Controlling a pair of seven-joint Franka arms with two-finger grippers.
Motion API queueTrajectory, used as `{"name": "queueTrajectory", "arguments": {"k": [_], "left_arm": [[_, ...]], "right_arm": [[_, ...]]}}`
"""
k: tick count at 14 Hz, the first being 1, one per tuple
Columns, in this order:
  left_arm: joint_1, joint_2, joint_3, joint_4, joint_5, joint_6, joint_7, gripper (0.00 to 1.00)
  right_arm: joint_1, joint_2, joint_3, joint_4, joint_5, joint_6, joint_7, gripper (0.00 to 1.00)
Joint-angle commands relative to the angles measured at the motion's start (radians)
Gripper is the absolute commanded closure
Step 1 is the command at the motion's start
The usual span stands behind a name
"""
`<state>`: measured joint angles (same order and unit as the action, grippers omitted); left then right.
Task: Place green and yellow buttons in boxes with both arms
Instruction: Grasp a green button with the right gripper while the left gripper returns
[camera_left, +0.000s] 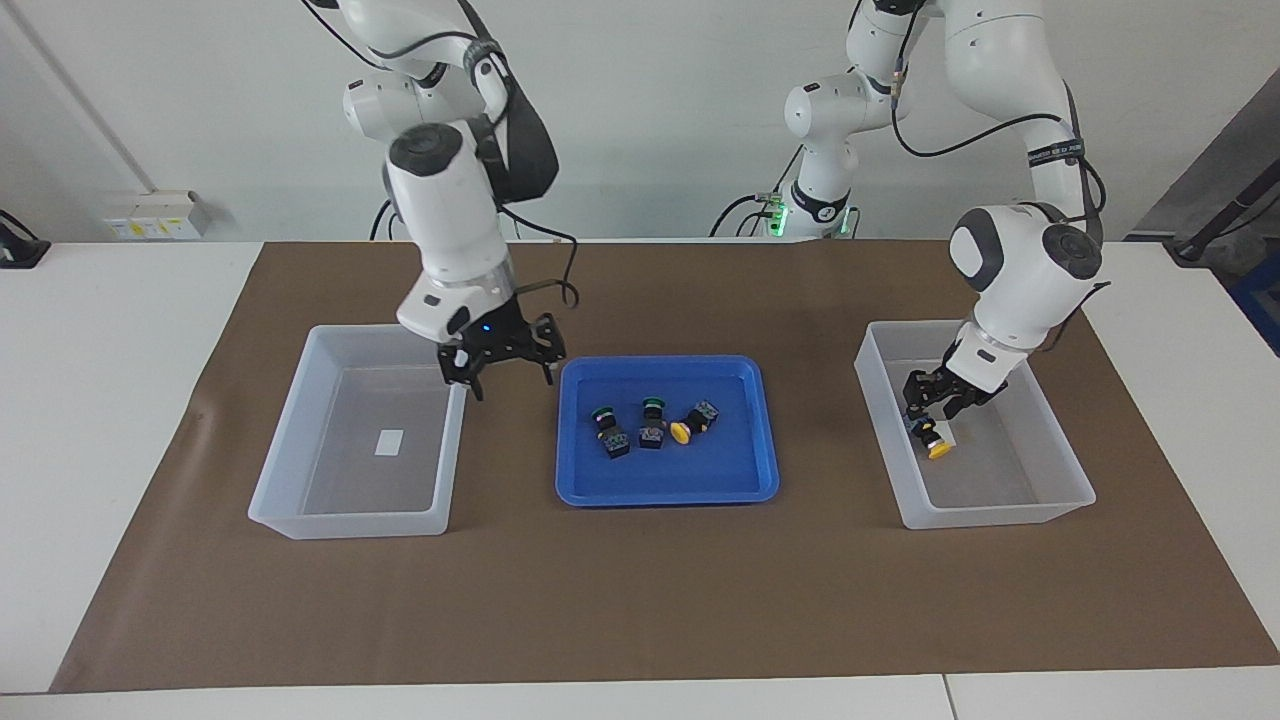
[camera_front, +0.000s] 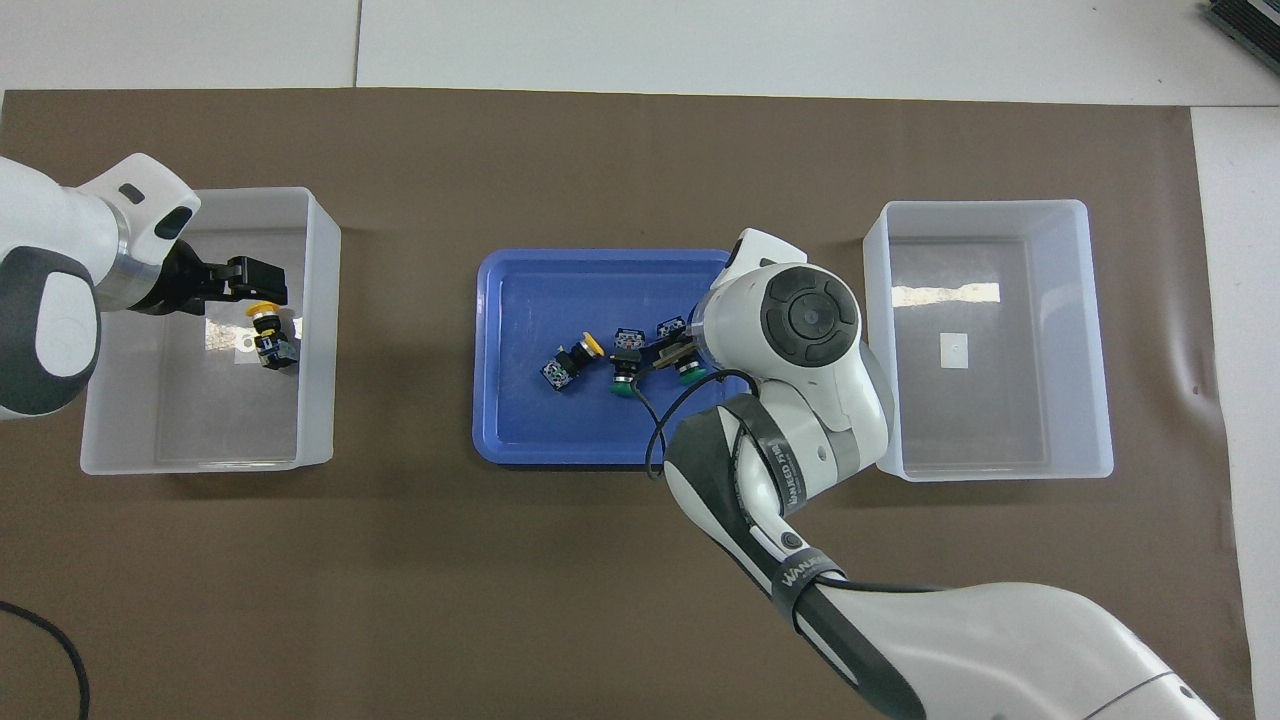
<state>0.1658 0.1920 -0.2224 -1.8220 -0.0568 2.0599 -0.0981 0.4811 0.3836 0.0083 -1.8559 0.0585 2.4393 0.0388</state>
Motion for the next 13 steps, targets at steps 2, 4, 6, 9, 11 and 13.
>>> {"name": "queueTrajectory", "arguments": {"k": [2, 4, 6, 9, 11, 13], "left_arm": [[-0.135, 0.033, 0.008, 0.056, -0.009, 0.001, -0.361, 0.00], [-0.204, 0.033, 0.008, 0.029, -0.009, 0.072, -0.577, 0.00], [-0.256, 0.027, 0.006, -0.002, -0.011, 0.121, -0.757, 0.00], [-0.339, 0.017, 0.008, -0.089, -0.009, 0.273, -1.161, 0.00], [-0.379, 0.015, 0.009, -0.144, -0.009, 0.362, -1.401, 0.00], [-0.387, 0.014, 0.009, -0.186, -0.009, 0.437, -1.626, 0.00]], "right_arm": [[0.020, 0.017, -0.002, -0.026, 0.012, 0.043, -0.050, 0.00], [0.034, 0.029, -0.004, -0.034, 0.009, 0.046, -0.051, 0.07], [0.034, 0.032, -0.004, -0.035, 0.007, 0.046, -0.060, 0.26], [0.031, 0.037, -0.004, -0.037, 0.007, 0.049, -0.083, 0.34], [0.030, 0.049, -0.004, -0.039, 0.007, 0.067, -0.083, 0.46], [0.030, 0.049, -0.004, -0.046, 0.007, 0.087, -0.085, 0.68]]}}
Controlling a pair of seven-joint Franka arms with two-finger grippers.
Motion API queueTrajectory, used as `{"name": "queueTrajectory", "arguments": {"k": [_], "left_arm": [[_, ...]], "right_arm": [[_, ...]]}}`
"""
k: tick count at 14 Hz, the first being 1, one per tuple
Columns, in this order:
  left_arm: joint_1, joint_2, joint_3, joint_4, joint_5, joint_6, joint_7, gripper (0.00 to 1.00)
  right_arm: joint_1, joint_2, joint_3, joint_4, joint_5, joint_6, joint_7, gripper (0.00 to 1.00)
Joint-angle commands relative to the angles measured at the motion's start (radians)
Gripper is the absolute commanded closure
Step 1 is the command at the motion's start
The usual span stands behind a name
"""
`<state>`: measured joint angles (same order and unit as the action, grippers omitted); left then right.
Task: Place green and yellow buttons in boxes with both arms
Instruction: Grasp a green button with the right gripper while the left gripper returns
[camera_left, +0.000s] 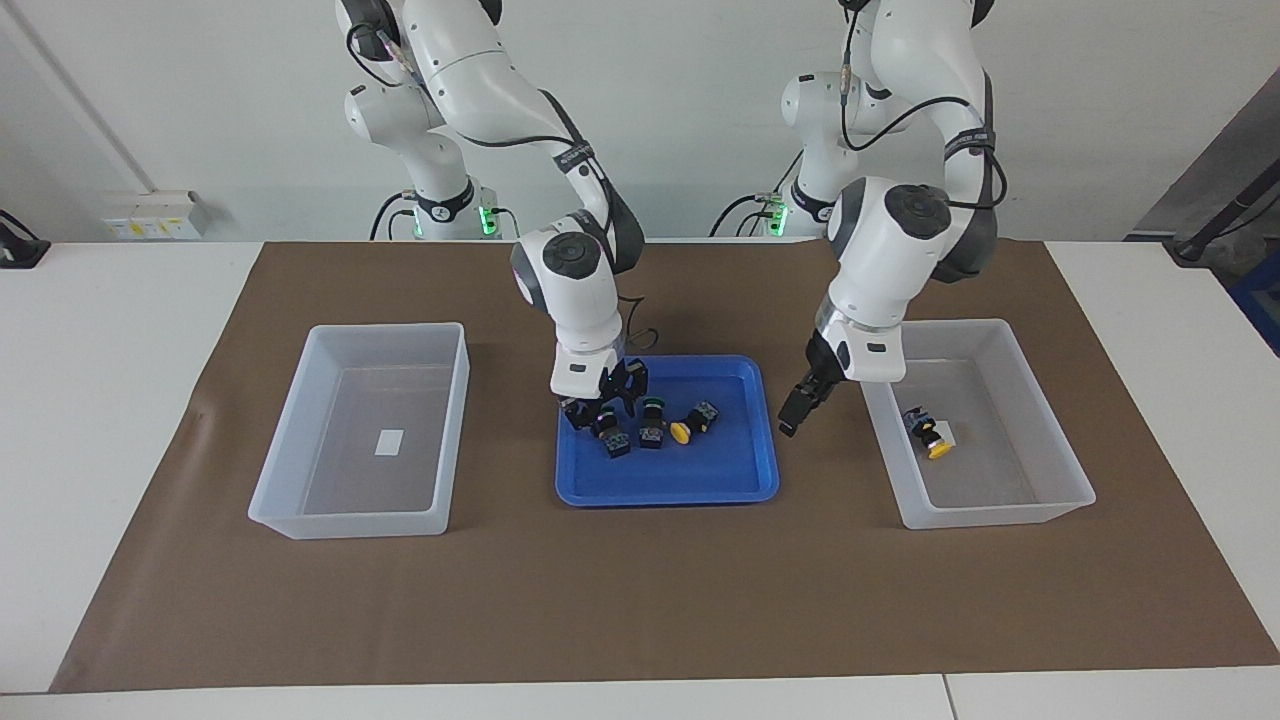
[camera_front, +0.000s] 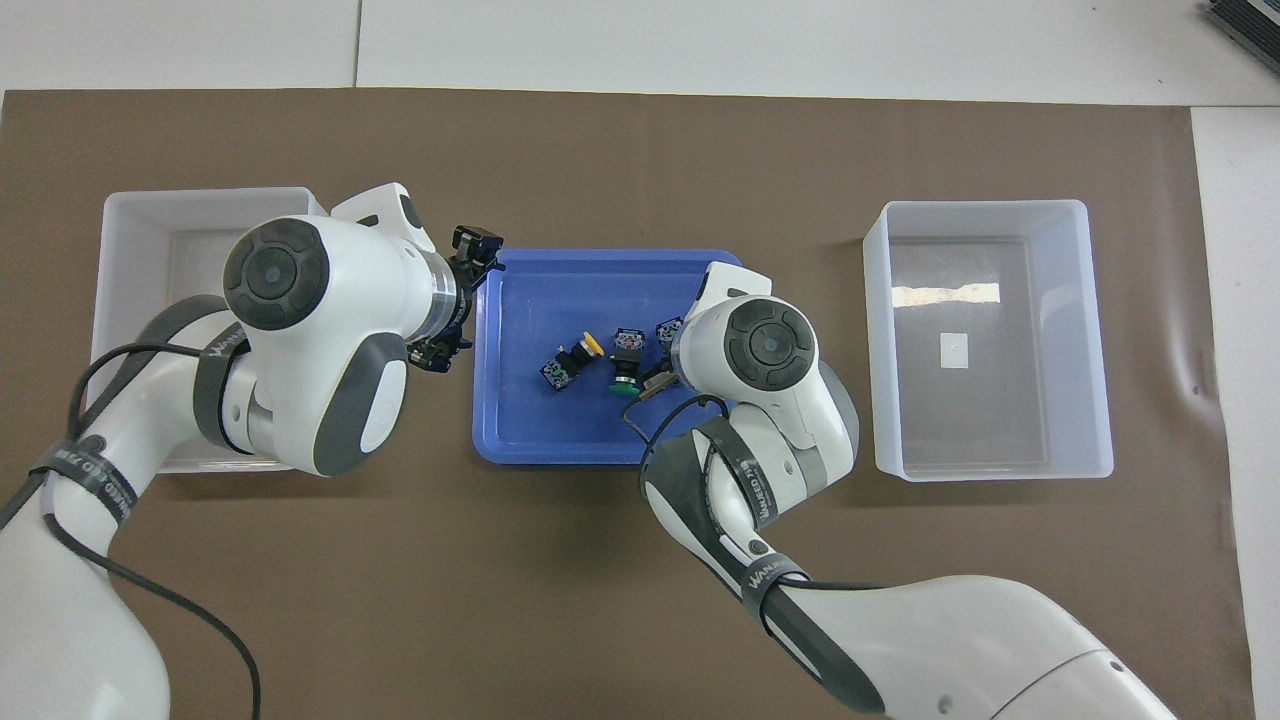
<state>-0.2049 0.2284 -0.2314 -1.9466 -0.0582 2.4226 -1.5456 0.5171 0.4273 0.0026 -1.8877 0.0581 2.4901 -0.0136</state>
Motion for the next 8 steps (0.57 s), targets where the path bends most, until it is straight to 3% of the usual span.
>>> {"name": "queueTrajectory", "arguments": {"k": [1, 2, 4, 8], "left_arm": [[-0.016, -0.021, 0.018, -0.063, -0.008, 0.079, -0.265, 0.00], [-0.027, -0.018, 0.018, -0.066, -0.008, 0.084, -0.325, 0.00], [-0.050, -0.008, 0.018, -0.081, -0.008, 0.087, -0.408, 0.00], [-0.119, 0.043, 0.020, -0.083, 0.001, 0.122, -0.579, 0.00]], "right_arm": [[-0.009, 0.007, 0.002, -0.014, 0.006, 0.036, -0.037, 0.91], [-0.012, 0.007, 0.002, -0.005, 0.008, 0.026, -0.029, 1.00], [-0.022, -0.031, -0.006, 0.012, 0.014, -0.031, -0.008, 1.00], [-0.122, -0.178, -0.012, 0.105, 0.012, -0.279, 0.069, 1.00]]}}
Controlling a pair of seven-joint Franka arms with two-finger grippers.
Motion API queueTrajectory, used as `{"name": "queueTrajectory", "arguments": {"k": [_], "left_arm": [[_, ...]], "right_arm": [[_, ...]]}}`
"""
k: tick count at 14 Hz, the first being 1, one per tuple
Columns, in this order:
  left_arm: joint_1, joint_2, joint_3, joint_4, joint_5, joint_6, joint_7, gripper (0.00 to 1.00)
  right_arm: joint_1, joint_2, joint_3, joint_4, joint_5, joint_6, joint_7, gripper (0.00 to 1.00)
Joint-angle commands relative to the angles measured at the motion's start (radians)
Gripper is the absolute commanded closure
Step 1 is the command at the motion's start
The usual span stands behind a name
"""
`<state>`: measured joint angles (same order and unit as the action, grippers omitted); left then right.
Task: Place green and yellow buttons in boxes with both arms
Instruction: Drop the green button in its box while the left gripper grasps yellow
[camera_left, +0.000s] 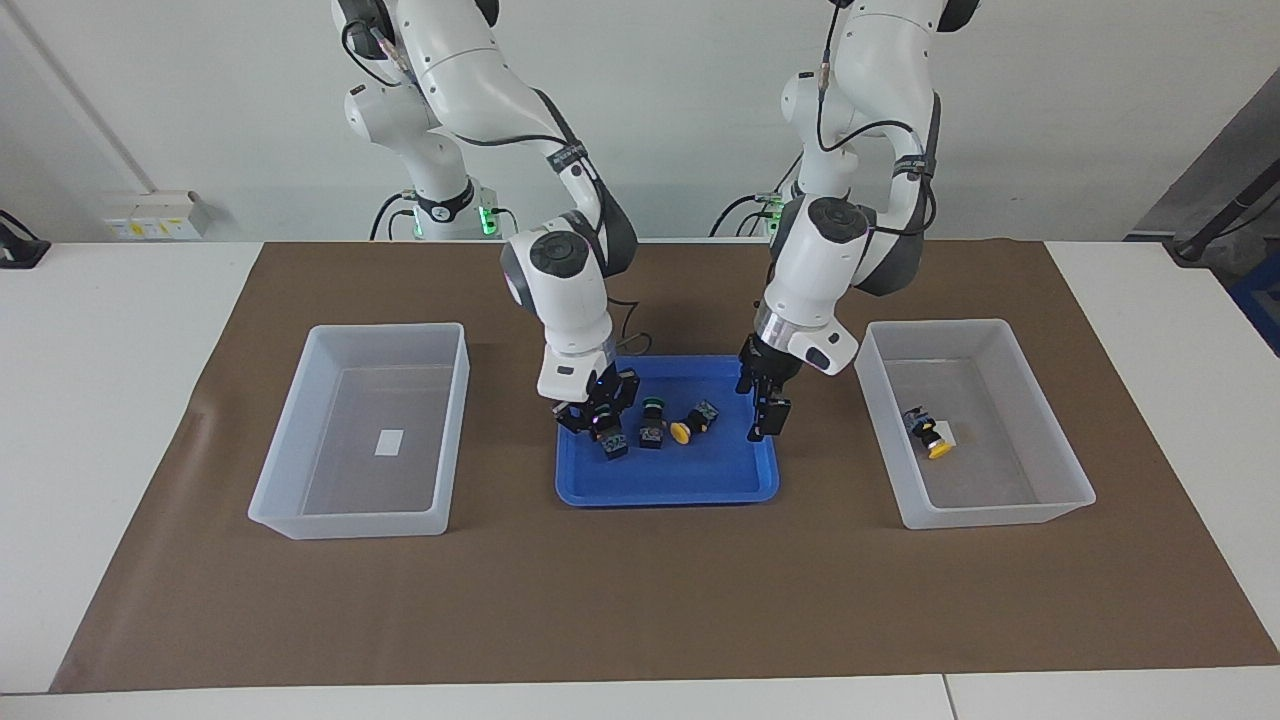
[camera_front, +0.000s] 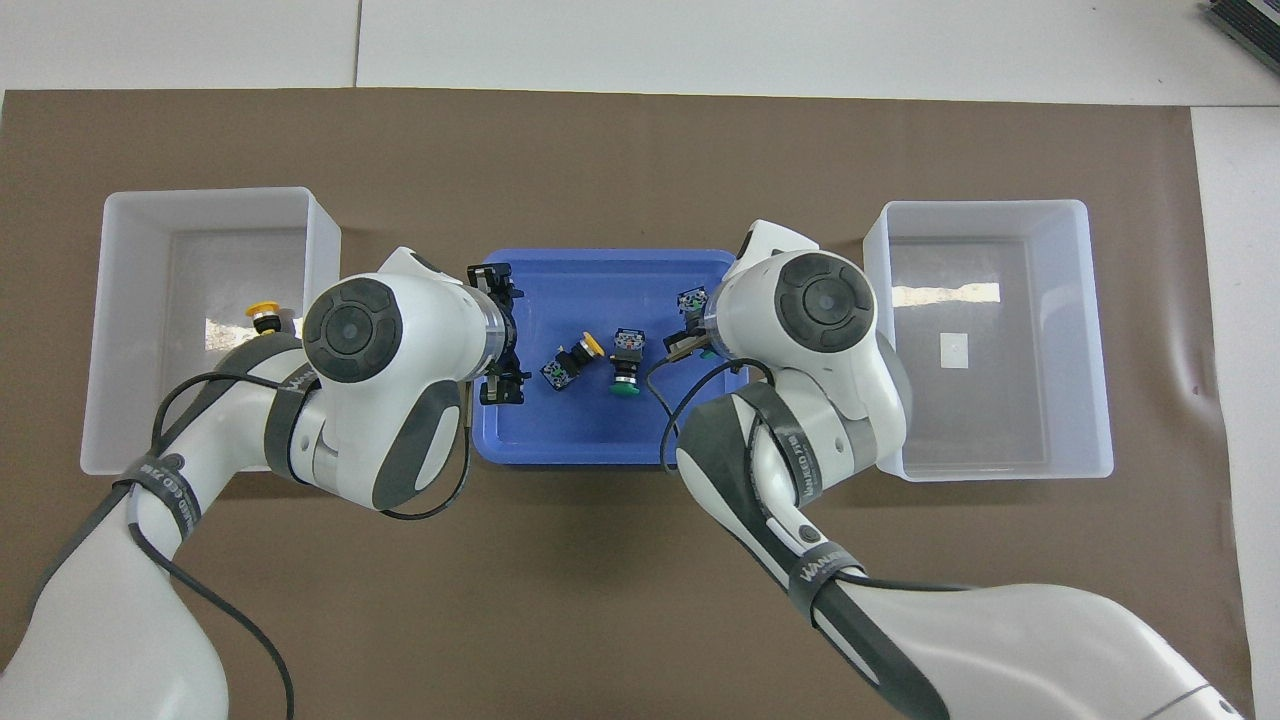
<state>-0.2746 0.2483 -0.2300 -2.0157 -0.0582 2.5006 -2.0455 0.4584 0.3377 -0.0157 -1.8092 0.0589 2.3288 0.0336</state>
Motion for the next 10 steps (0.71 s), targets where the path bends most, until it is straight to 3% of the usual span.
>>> {"name": "queueTrajectory", "arguments": {"k": [1, 3, 6, 10], "left_arm": [[-0.066, 0.032, 0.018, -0.015, 0.001, 0.047, -0.109, 0.00], [-0.080, 0.039, 0.018, -0.015, 0.001, 0.049, -0.159, 0.00], [-0.098, 0.043, 0.020, -0.056, 0.003, 0.113, -0.229, 0.00], [-0.109, 0.075, 0.021, -0.090, 0.003, 0.182, -0.239, 0.00]], "right_arm": [[-0.113, -0.117, 0.008, 0.039, 0.009, -0.167, 0.020, 1.00], [-0.214, -0.158, 0.008, 0.037, 0.007, -0.222, -0.001, 1.00], [-0.355, -0.160, 0.008, 0.015, 0.007, -0.238, -0.229, 1.00], [-0.463, -0.091, 0.008, -0.083, 0.007, -0.038, -0.391, 1.00]]}}
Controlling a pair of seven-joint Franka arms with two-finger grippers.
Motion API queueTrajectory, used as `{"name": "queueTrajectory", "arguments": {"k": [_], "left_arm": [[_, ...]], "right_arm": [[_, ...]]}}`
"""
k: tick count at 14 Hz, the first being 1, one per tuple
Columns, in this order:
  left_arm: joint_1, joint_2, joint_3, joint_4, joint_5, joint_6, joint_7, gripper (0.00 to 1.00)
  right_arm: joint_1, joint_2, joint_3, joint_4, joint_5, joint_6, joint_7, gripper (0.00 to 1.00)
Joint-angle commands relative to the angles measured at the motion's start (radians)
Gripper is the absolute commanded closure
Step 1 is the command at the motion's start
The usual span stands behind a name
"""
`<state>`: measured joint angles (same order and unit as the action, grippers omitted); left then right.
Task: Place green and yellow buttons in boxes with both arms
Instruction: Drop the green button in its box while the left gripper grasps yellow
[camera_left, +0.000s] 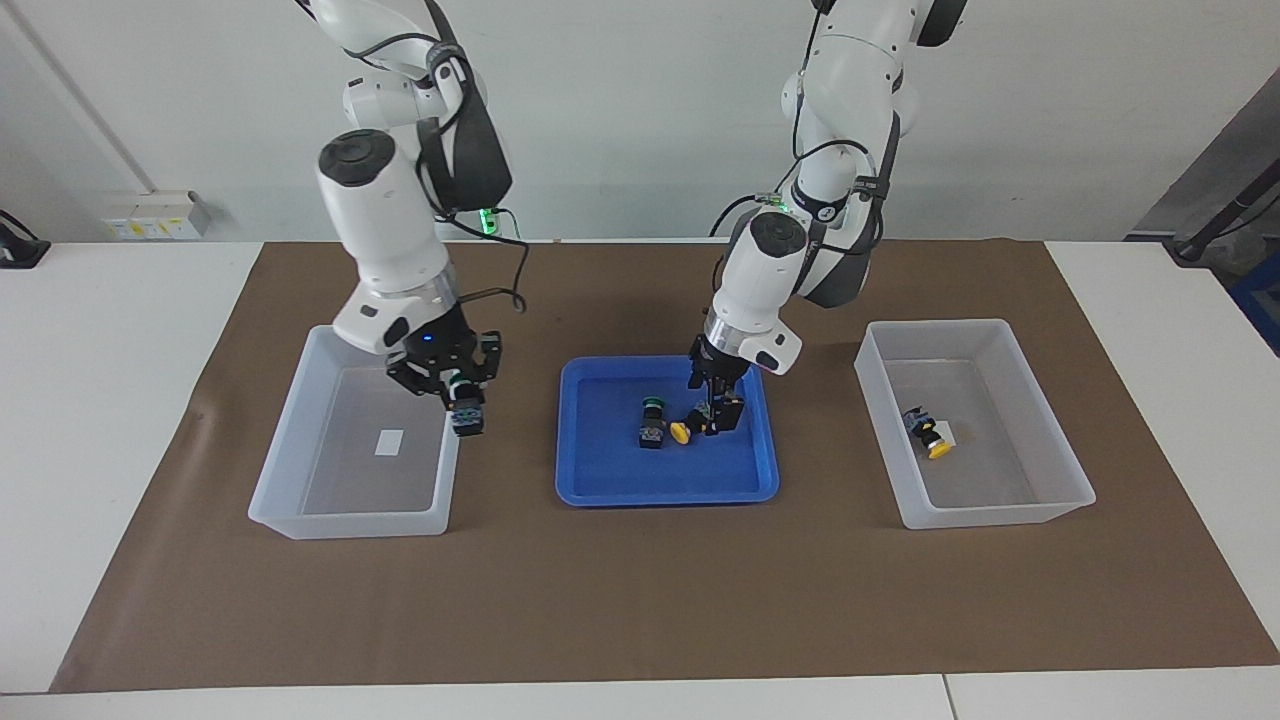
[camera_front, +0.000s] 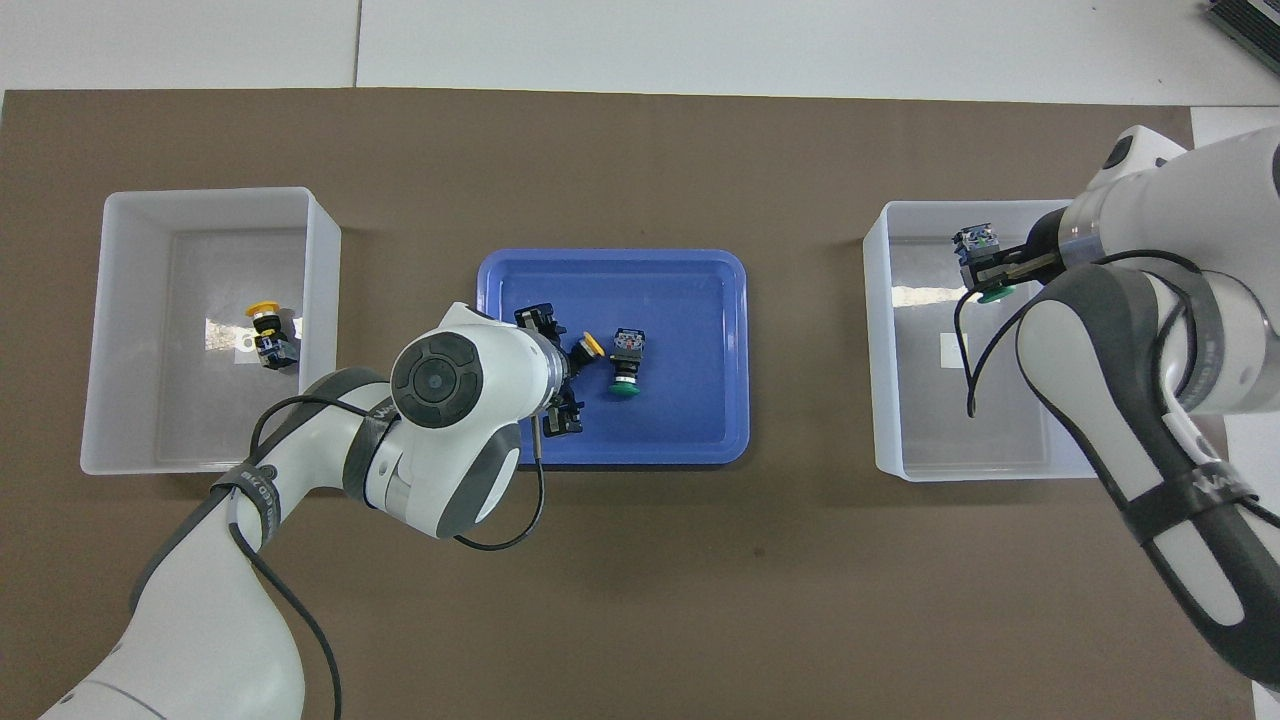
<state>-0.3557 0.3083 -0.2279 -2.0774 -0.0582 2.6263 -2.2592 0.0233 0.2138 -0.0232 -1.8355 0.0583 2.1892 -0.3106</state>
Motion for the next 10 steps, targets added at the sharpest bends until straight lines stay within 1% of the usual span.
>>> {"name": "queueTrajectory", "arguments": {"k": [1, 2, 3, 4, 5, 6, 7, 8, 9, 10], "left_arm": [[-0.034, 0.017, 0.022, -0.044, 0.001, 0.081, -0.034, 0.00], [-0.037, 0.017, 0.024, -0.053, 0.001, 0.099, -0.048, 0.03], [-0.037, 0.017, 0.024, -0.055, 0.001, 0.103, -0.054, 0.10], [-0.037, 0.018, 0.024, -0.055, 0.003, 0.103, -0.054, 0.17], [-0.037, 0.018, 0.024, -0.055, 0.003, 0.103, -0.054, 0.39], [-0.037, 0.018, 0.024, -0.053, 0.001, 0.103, -0.056, 0.57], [-0.037, 0.020, 0.024, -0.052, 0.003, 0.103, -0.054, 0.78], [-0.037, 0.020, 0.025, -0.049, 0.008, 0.101, -0.053, 0.90], [-0.034, 0.020, 0.025, -0.038, 0.023, 0.092, -0.050, 1.00], [-0.026, 0.022, 0.027, -0.017, 0.040, 0.081, -0.046, 1.00]], "right_arm": [[-0.042, 0.053, 0.015, -0.080, 0.009, 0.154, -0.050, 1.00], [-0.058, 0.070, 0.017, -0.100, 0.008, 0.194, -0.070, 1.00], [-0.062, 0.076, 0.017, -0.119, 0.008, 0.214, -0.114, 1.00], [-0.062, 0.076, 0.015, -0.134, 0.008, 0.221, -0.187, 0.94], [-0.062, 0.076, 0.015, -0.148, 0.008, 0.225, -0.279, 0.77], [-0.062, 0.076, 0.015, -0.166, 0.009, 0.251, -0.315, 0.51], [-0.062, 0.076, 0.017, -0.180, 0.009, 0.271, -0.312, 0.11], [-0.063, 0.076, 0.017, -0.176, 0.009, 0.270, -0.309, 0.00], [-0.063, 0.075, 0.017, -0.166, 0.011, 0.267, -0.303, 0.00], [-0.062, 0.062, 0.017, -0.163, 0.014, 0.264, -0.300, 0.00]]}}
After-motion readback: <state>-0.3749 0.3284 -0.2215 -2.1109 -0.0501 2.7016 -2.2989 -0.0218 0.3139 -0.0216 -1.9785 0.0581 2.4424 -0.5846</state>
